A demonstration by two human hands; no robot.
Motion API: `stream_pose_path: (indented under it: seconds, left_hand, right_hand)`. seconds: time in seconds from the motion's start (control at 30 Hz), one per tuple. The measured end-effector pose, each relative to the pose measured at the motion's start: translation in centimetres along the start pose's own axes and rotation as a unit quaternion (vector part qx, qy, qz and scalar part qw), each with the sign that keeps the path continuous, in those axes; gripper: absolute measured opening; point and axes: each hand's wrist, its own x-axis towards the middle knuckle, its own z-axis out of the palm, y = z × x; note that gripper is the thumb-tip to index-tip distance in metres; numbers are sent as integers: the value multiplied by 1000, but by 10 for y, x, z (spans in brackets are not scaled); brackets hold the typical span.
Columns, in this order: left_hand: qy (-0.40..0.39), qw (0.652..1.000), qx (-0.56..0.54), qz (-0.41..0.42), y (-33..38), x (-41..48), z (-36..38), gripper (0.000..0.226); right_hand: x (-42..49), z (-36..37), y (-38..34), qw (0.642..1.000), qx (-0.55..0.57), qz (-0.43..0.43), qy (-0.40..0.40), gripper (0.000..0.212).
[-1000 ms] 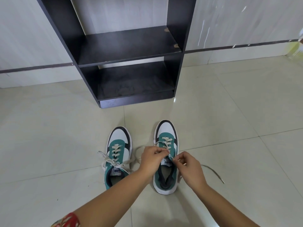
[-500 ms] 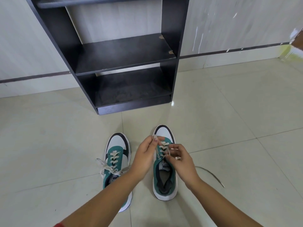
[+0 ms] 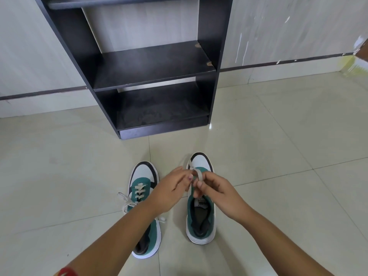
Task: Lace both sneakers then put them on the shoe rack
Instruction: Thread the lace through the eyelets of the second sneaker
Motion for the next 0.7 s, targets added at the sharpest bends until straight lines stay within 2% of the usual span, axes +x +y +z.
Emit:
stream_pose_path:
  seconds: [0.03, 0.07, 0.13, 0.23, 0.27, 0.33, 0.37, 0.4, 0.47, 0.5, 0.6, 0.7]
  left_hand:
    - [-14, 1000, 19, 13, -1, -1, 1, 22]
    - [-27, 999, 20, 18, 0, -3, 2, 27]
    - [-50, 998, -28, 16, 2, -5, 7, 32]
    - [-59, 996, -62, 2, 6, -6, 9, 33]
    - [-59, 996, -65, -5, 7, -5, 9, 40]
    - [-59, 996, -61, -18, 6, -4, 8, 67]
    - [-59, 996, -62, -21, 6, -4, 8, 70]
    - [-57, 996, -60, -16, 5, -4, 8, 61]
    - [-48, 999, -17, 5, 0, -5, 9, 23]
    - [-43, 999, 15, 9, -3, -6, 9, 15]
    - [25, 998, 56, 20, -11, -7, 12, 21]
    - [77, 994, 63, 39, -5, -8, 15, 25]
  right_hand:
    - [0, -2, -1, 1000, 5, 0, 2, 33]
    - [0, -2, -2, 1000, 6, 1, 0, 29]
    - [1, -2, -5, 1000, 7, 10, -13, 19]
    - [2, 2, -8, 999, -7, 23, -24, 19]
    - [3, 2, -8, 999, -11, 27, -24, 21]
    - [3, 2, -8, 999, -27, 35, -32, 27]
    - [3, 2, -9, 998, -39, 37, -39, 30]
    - [3, 3, -9, 997, -51, 38, -46, 33]
    - [3, 4, -10, 994, -76, 42, -60, 33]
    - [3, 5, -11, 993, -84, 46, -62, 29]
    - [5, 3, -11, 994, -77, 59, -41, 19]
    - [7, 4, -8, 996, -59, 64, -13, 29]
